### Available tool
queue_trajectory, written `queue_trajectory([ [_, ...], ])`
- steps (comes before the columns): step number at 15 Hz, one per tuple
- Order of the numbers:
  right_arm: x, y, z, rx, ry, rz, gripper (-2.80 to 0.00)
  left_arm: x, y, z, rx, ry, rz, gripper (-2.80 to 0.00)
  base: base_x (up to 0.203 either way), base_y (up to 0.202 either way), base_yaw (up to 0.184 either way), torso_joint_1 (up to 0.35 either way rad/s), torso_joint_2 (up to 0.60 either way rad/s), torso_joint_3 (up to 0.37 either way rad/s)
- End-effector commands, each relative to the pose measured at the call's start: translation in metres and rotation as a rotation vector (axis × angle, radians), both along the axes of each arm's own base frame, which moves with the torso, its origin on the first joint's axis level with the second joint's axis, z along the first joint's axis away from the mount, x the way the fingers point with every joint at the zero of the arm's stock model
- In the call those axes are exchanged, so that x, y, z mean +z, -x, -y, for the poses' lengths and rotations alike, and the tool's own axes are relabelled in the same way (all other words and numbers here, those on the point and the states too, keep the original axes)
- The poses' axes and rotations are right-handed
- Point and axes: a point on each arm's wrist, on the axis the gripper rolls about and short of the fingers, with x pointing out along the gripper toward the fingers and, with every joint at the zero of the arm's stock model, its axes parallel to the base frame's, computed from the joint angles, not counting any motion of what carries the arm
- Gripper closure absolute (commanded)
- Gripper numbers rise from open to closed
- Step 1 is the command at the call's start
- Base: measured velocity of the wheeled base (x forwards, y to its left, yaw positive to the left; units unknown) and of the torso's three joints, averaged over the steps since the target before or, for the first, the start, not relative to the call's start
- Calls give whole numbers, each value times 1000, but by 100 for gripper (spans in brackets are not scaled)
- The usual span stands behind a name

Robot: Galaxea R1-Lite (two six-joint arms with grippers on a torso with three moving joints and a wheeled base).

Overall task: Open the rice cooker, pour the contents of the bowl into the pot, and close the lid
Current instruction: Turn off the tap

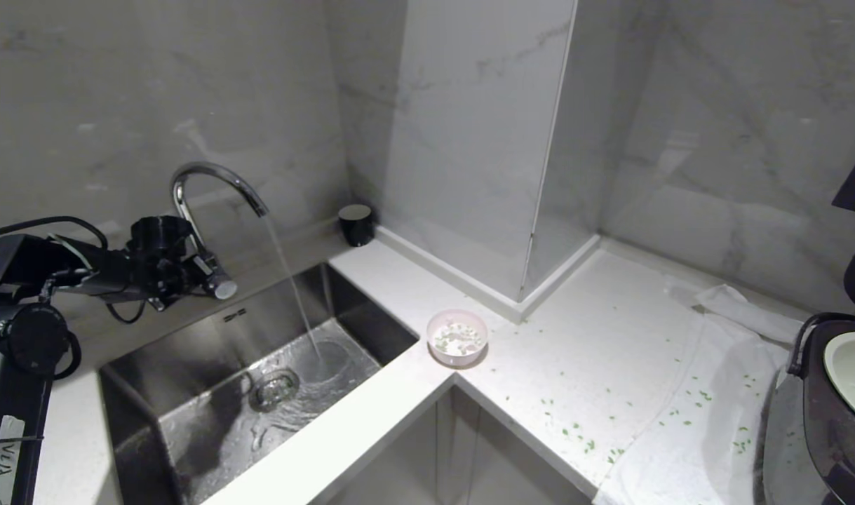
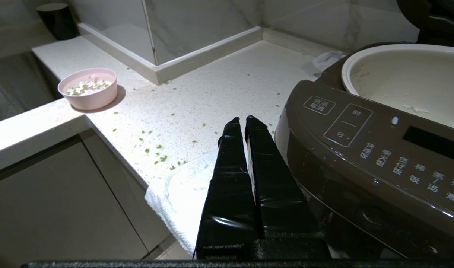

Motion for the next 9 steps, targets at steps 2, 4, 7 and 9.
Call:
queue_trajectory([
  [2, 0, 0, 0, 0, 1, -1, 0, -5, -3, -5, 15, -1, 0, 0, 0, 0, 0, 0, 0, 0],
  [4, 0, 0, 0, 0, 1, 0, 0, -5, -3, -5, 15, -2, 1, 0, 0, 0, 0, 0, 0, 0],
  [7, 0, 0, 0, 0, 1, 0, 0, -4, -7, -7, 16, -6, 17, 0, 0, 0, 0, 0, 0, 0],
  [9, 0, 0, 0, 0, 1, -1, 0, -8, -11, -12, 48, -24, 22, 0, 0, 0, 0, 0, 0, 0],
])
